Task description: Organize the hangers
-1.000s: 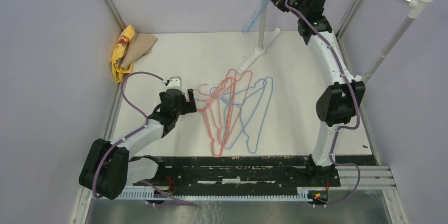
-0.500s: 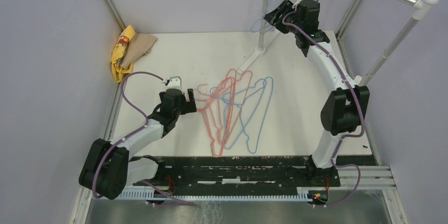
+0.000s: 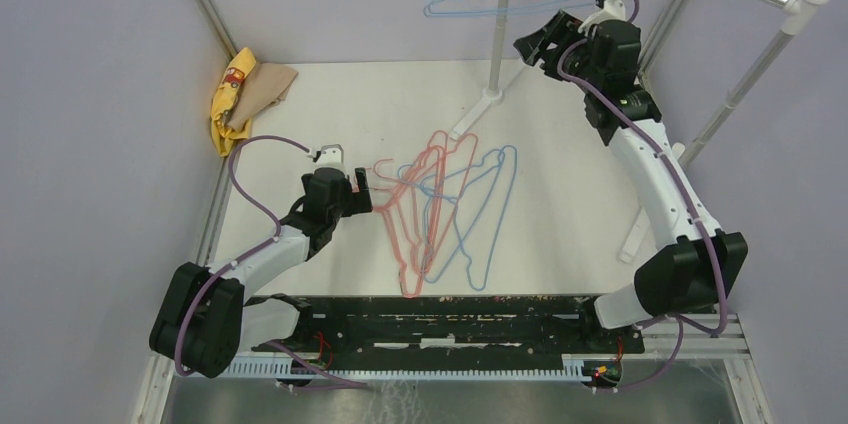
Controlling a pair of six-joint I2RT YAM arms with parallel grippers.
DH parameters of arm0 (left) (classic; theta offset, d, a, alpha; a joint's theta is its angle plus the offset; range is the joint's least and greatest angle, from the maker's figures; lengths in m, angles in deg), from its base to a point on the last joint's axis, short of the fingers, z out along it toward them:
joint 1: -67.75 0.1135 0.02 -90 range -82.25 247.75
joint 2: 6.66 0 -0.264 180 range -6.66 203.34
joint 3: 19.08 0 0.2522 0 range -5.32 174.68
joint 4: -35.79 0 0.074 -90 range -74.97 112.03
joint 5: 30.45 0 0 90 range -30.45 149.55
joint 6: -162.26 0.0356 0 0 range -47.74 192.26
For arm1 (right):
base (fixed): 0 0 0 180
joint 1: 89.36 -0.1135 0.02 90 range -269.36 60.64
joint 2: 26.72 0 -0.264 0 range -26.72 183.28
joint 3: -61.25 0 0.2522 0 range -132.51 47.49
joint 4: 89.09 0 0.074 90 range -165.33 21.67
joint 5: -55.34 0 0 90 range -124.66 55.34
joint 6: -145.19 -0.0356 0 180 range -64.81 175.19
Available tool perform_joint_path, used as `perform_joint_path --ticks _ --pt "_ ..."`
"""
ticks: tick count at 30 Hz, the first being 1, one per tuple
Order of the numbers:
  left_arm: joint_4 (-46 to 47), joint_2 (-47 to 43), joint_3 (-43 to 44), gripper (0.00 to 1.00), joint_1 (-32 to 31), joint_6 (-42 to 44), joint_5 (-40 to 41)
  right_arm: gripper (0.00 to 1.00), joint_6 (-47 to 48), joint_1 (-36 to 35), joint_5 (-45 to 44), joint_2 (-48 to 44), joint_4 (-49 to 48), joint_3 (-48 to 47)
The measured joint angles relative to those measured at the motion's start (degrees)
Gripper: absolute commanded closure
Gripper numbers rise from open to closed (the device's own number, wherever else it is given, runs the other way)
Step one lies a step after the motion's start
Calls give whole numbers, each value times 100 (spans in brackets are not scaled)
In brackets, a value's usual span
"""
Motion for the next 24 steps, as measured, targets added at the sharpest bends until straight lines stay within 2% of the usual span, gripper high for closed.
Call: perform_joint_path --ticks 10,16,21,24 --pt "0 0 0 1 0 0 -4 28 295 -232 -155 -1001 424 1412" --pt "9 55 0 1 0 0 -24 34 586 -1453 -586 -1333 619 2577" --pt "4 118 0 1 0 0 -35 37 654 -2629 -870 -713 789 3132" --pt "4 118 0 1 0 0 -37 42 654 -3036 -962 -251 796 3165"
